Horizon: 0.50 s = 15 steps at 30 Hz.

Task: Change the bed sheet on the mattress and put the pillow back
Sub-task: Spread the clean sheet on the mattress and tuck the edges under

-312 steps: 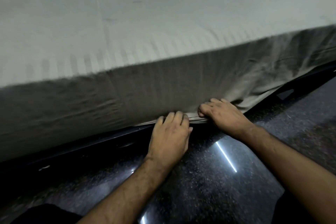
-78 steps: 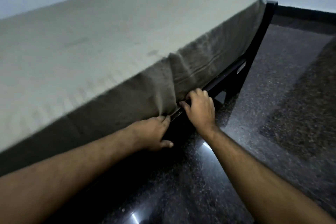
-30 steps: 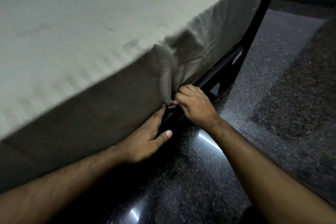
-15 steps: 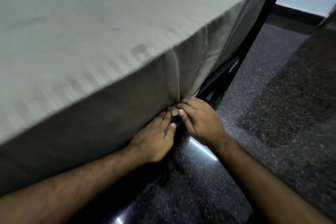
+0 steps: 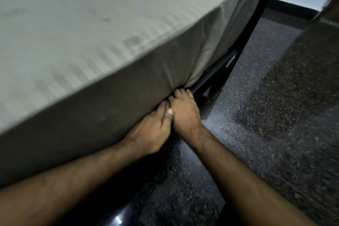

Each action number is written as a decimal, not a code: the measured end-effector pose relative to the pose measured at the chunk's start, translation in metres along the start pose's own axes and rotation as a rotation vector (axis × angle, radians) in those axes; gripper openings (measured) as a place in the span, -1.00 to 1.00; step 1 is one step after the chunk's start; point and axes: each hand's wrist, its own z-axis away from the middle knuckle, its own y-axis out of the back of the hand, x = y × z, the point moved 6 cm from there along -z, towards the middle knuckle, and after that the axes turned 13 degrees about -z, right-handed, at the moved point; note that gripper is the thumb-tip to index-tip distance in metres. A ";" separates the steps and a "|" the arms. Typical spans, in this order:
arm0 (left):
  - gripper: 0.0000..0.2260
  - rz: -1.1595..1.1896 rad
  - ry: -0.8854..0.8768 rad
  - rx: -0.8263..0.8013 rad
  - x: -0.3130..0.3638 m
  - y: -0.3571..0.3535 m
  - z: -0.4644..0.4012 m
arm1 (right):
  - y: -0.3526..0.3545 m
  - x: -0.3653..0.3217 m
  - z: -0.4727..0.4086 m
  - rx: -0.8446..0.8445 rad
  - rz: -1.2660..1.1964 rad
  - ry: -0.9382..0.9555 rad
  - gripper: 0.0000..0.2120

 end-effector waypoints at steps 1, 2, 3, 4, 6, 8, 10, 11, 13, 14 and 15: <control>-0.42 0.034 0.034 -0.027 -0.001 -0.007 -0.010 | 0.006 0.002 0.000 -0.001 -0.052 0.055 -0.65; -0.47 0.081 0.073 -0.060 -0.001 -0.012 -0.020 | 0.015 0.005 0.002 0.005 -0.117 0.100 -0.71; -0.50 0.121 0.101 -0.086 -0.001 -0.016 -0.029 | 0.022 0.010 0.006 0.014 -0.163 0.139 -0.75; -0.50 0.138 0.101 -0.090 0.002 -0.019 -0.037 | 0.030 0.015 0.013 0.028 -0.172 0.163 -0.74; -0.46 0.090 0.050 -0.045 0.009 -0.020 -0.047 | 0.039 0.030 0.023 0.064 -0.117 0.153 -0.63; -0.35 0.000 0.060 0.009 0.008 -0.021 -0.053 | 0.040 0.046 0.022 0.027 -0.044 0.113 -0.52; -0.35 -0.114 0.151 0.007 0.004 -0.023 -0.053 | 0.038 0.054 0.010 -0.036 -0.017 0.110 -0.50; -0.37 -0.166 0.148 -0.001 0.003 -0.022 -0.052 | 0.038 0.056 0.002 -0.053 0.001 0.114 -0.51; -0.36 -0.331 0.043 0.016 0.005 -0.018 -0.046 | 0.040 0.055 -0.012 -0.090 0.104 0.103 -0.51; -0.32 -0.393 -0.039 0.035 0.007 -0.015 -0.037 | 0.039 0.053 -0.020 -0.128 0.150 0.090 -0.49; -0.26 -0.425 -0.112 0.034 0.007 -0.013 -0.027 | 0.036 0.053 -0.029 -0.177 0.175 0.072 -0.47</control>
